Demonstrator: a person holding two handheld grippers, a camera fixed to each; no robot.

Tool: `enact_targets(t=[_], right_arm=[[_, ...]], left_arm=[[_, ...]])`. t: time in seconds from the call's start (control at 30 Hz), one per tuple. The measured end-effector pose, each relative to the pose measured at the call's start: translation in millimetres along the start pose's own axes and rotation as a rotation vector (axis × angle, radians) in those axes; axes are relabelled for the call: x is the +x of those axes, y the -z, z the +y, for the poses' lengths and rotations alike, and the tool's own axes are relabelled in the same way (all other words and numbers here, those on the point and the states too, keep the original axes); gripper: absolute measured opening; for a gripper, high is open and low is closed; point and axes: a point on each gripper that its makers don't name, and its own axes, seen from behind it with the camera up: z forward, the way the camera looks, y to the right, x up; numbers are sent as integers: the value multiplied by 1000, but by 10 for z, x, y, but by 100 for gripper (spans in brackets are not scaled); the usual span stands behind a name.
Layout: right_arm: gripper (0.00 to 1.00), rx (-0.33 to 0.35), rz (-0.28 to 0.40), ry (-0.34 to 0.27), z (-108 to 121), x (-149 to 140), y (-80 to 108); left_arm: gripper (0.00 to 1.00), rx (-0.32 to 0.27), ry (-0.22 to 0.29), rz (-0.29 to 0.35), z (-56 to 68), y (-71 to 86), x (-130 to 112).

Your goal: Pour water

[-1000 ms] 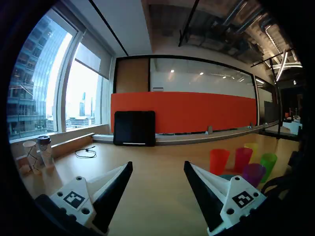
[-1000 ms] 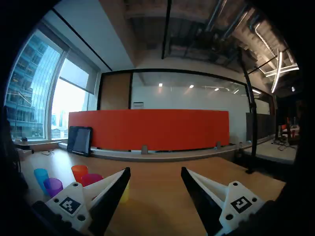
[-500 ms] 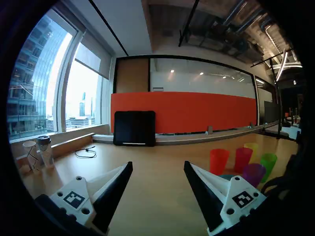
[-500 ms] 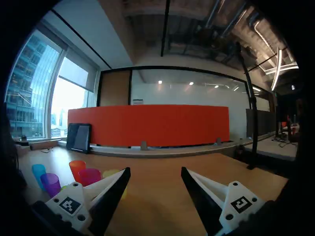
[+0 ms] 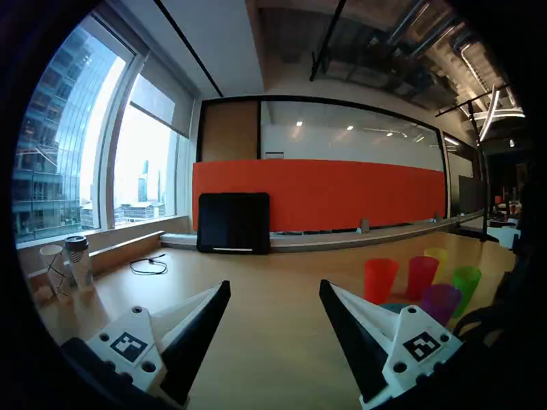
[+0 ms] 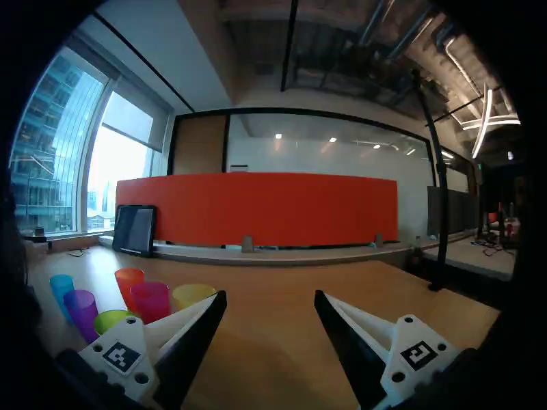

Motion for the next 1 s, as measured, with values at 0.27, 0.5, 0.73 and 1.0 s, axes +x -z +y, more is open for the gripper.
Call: enact_targets(t=[0.27,0.5,0.73,1.0], right_arm=[[99,-1,-11,-11,11,-33,-10],[99,-3,-12,-11,21,-26,-6],[99,-2,-13,-12,25,-24,16],[99,3,-15,-12,18,-27,15]], left_arm=[[97,0,0,0,11,2,1],[97,0,0,0,8,7,2],[97,0,0,0,3,7,3],[97,0,0,0,4,2,3]])
